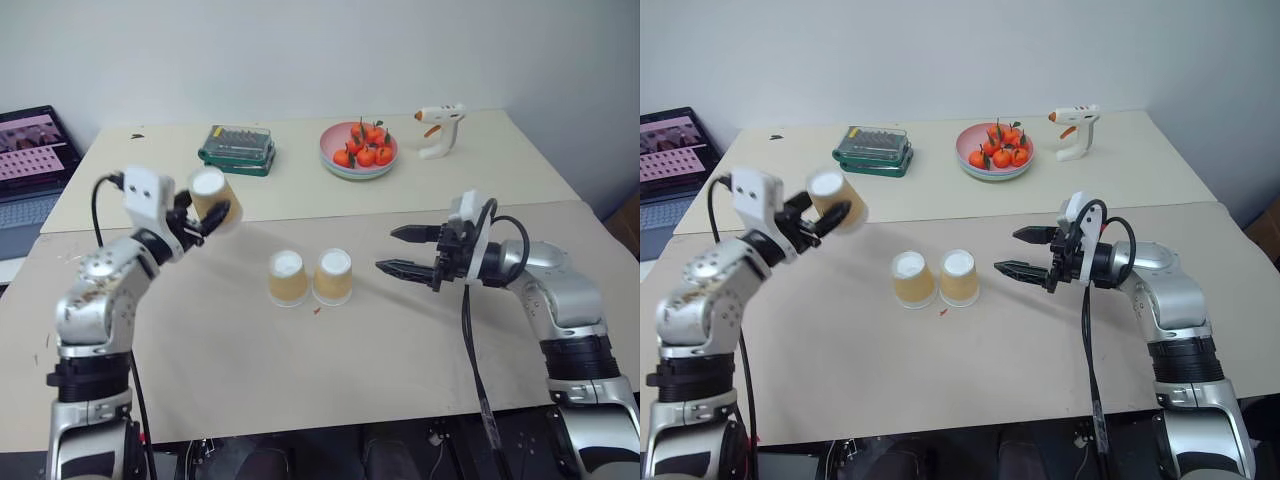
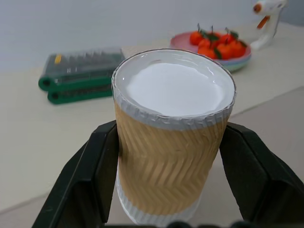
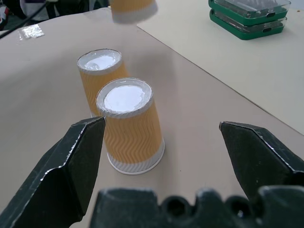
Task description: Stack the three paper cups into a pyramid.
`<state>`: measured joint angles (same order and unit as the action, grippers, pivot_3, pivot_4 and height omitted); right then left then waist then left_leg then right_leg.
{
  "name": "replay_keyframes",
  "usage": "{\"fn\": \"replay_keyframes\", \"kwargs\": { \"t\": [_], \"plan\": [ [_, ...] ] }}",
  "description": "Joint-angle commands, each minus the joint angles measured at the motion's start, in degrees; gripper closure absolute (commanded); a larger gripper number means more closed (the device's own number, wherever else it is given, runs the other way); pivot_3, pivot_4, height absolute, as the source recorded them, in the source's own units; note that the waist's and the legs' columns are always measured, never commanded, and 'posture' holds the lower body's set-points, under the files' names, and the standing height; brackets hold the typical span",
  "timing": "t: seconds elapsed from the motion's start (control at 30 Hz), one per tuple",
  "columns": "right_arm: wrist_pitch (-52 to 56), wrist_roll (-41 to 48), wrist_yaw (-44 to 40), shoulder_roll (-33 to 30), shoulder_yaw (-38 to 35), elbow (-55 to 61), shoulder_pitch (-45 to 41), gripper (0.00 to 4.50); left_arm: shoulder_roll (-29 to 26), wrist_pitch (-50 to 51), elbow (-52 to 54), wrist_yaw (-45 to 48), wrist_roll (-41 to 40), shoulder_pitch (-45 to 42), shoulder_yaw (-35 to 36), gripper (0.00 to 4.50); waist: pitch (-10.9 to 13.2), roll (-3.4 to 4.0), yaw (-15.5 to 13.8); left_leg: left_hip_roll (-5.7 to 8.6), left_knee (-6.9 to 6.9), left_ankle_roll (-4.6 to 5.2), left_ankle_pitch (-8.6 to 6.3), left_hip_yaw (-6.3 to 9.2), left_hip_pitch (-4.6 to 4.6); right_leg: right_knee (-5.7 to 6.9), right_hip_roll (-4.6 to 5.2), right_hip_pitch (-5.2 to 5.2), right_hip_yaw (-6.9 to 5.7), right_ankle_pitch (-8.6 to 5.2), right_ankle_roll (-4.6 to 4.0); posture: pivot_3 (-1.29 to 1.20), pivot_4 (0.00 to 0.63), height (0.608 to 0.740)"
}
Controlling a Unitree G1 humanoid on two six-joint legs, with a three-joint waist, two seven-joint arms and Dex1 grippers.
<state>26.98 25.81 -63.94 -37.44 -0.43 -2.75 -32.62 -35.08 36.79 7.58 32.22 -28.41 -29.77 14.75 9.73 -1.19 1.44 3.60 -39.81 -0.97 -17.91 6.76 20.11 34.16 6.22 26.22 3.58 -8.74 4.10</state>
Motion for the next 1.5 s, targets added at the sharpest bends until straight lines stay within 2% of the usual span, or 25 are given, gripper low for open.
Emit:
{"fn": "replay_keyframes", "kwargs": {
  "t": [0.03, 0.17, 0.33, 0.67, 1.23, 1.27, 1.3, 1.33, 1.5],
  "plan": [
    [-1.5, -0.3, -2.4, -4.0, -1.7, 2.3, 1.6, 0.00, -4.5, 6.3, 6.3, 8.8, -8.7, -2.3, 0.0, 1.24, 0.0, 0.00, 0.3, 0.01, 0.00, 0.02, -0.01, 0.00, 0.05, 0.06, 0.00, 0.03, 0.00, 0.01, 0.01, 0.00, 0.150, 0.725],
    [-1.2, 0.2, -4.6, -8.0, -2.1, 5.4, 4.0, 0.00, -6.3, 9.5, 7.1, 13.2, -12.6, -4.0, -1.7, 1.24, 0.0, 0.00, 0.4, 0.04, -0.03, 0.04, -0.02, -0.01, 0.09, 0.00, 0.02, 0.03, 0.00, 0.02, 0.05, 0.00, 0.150, 0.725],
    [1.7, 4.1, -9.0, -12.9, -2.5, 15.2, 8.6, 0.00, -4.6, 9.3, 3.6, 16.1, -11.8, -9.6, -7.4, 1.24, 0.0, -0.01, 0.5, 0.04, -0.10, 0.03, -0.02, -0.01, 0.06, -0.08, 0.01, 0.00, -0.01, 0.03, 0.05, 0.00, 0.150, 0.725],
    [2.2, 3.4, -4.6, -11.4, -2.6, 15.8, 9.8, 0.00, -2.5, 6.5, -0.3, 21.1, -7.9, -13.1, -14.9, 1.24, 0.0, -0.02, 1.0, 0.02, -0.12, 0.04, -0.02, -0.14, -0.06, -0.06, 0.01, -0.07, 0.06, 0.04, 0.06, 0.00, 0.150, 0.725],
    [1.4, 3.2, -3.2, -9.7, -1.8, 13.7, 8.6, 0.00, -3.5, 4.9, -0.2, 22.2, -2.4, -9.8, -15.9, 1.24, 0.0, -0.02, 0.9, 0.03, -0.15, 0.07, -0.04, -0.15, -0.01, -0.06, 0.01, -0.04, 0.07, 0.05, 0.08, 0.00, 0.150, 0.725],
    [1.4, 3.1, -3.1, -9.6, -1.7, 13.6, 8.5, 0.00, -3.2, 5.3, -0.2, 22.4, -2.9, -9.8, -15.6, 0.71, 0.0, -0.02, 0.9, 0.03, -0.15, 0.07, -0.04, -0.15, 0.00, -0.06, 0.02, -0.04, 0.07, 0.05, 0.08, 0.00, 0.150, 0.725],
    [1.4, 3.0, -3.1, -9.4, -1.6, 13.4, 8.3, 0.00, -3.0, 5.8, 0.0, 22.6, -3.4, -9.7, -15.4, 0.51, 0.0, -0.02, 0.8, 0.03, -0.16, 0.07, -0.04, -0.15, 0.00, -0.06, 0.02, -0.04, 0.07, 0.05, 0.08, 0.00, 0.150, 0.725],
    [1.3, 2.9, -3.2, -9.3, -1.5, 13.2, 8.0, 0.00, -2.8, 5.4, 0.1, 22.2, -3.0, -9.7, -15.5, 0.06, 0.0, -0.02, 0.8, 0.03, -0.16, 0.08, -0.04, -0.15, 0.00, -0.07, 0.02, -0.04, 0.07, 0.05, 0.08, 0.00, 0.150, 0.725],
    [1.0, 2.7, -3.3, -9.1, -1.5, 12.6, 7.6, 0.00, -1.5, 5.4, 0.5, 21.6, -3.7, -9.9, -14.6, 0.06, 0.0, -0.02, 0.8, 0.03, -0.16, 0.08, -0.04, -0.15, 0.00, -0.06, 0.02, -0.04, 0.07, 0.06, 0.08, 0.00, 0.150, 0.725]
  ]
}}
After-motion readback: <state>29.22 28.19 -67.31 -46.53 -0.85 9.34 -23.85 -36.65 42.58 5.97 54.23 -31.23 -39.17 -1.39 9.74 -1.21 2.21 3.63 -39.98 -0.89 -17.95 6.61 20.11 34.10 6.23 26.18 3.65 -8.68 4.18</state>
